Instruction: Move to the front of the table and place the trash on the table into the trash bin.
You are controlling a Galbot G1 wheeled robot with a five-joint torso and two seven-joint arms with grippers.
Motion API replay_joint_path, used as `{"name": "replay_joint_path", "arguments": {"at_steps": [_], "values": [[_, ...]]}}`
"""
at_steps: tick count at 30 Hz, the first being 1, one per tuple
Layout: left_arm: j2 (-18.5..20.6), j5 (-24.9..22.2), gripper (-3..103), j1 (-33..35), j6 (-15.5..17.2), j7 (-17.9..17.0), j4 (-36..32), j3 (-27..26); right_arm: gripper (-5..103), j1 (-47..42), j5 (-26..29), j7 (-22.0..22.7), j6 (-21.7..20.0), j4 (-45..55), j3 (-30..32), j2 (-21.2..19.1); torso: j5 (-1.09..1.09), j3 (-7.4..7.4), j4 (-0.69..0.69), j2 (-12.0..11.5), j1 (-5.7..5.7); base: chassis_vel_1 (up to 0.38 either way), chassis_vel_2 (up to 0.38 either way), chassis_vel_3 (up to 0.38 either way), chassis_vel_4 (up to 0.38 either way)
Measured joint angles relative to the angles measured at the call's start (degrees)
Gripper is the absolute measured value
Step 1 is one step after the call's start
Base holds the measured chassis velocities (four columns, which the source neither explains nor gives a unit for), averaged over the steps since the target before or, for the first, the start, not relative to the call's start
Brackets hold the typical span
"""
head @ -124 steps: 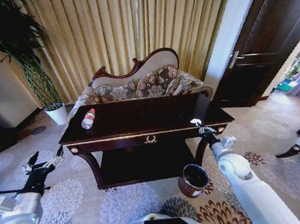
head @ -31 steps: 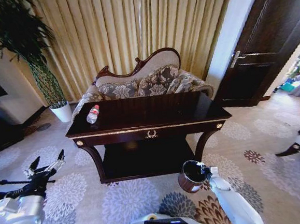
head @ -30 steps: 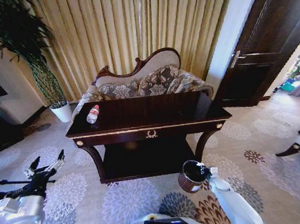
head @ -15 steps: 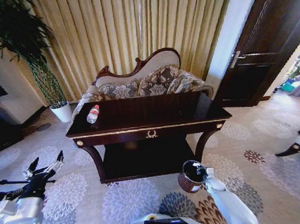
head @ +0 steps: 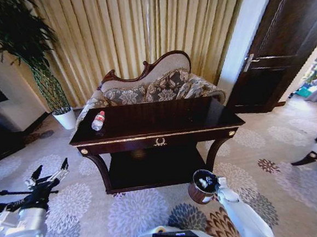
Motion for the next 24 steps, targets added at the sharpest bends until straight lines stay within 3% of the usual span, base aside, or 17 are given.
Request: {"name": "replay_joint_path", "arguments": {"at_steps": [8,10,11,24], "values": [[0.0,0.0,100,0.0,0.0,0.0,-0.3,-0.1,89,-0.1,0.0,0.0,0.0,0.4,0.1,0.0,0.00,0.00,0.00,0.0,0.00,0.000,0.000,0.000,0.000],[0.0,0.0,100,0.0,0.0,0.1,-0.3,-0.1,89,-0.1,0.0,0.0,0.0,0.4,0.1,0.0,0.00,0.00,0.00,0.0,0.00,0.000,0.000,0.000,0.000],[-0.1,0.0,100,0.0,0.0,0.1,-0.4,-0.1,98,-0.1,0.0,0.0,0.0,0.4,0.1,0.0,0.00,0.00,0.00,0.0,0.00,0.000,0.000,0.000,0.000],[0.0,0.1,100,0.1,-0.1,0.2,-0.5,-0.2,100,-0.4,0.4,0.1,-0.1,0.9,1.1,-0.1,0.00,0.00,0.00,0.0,0.00,0.000,0.000,0.000,0.000]]}}
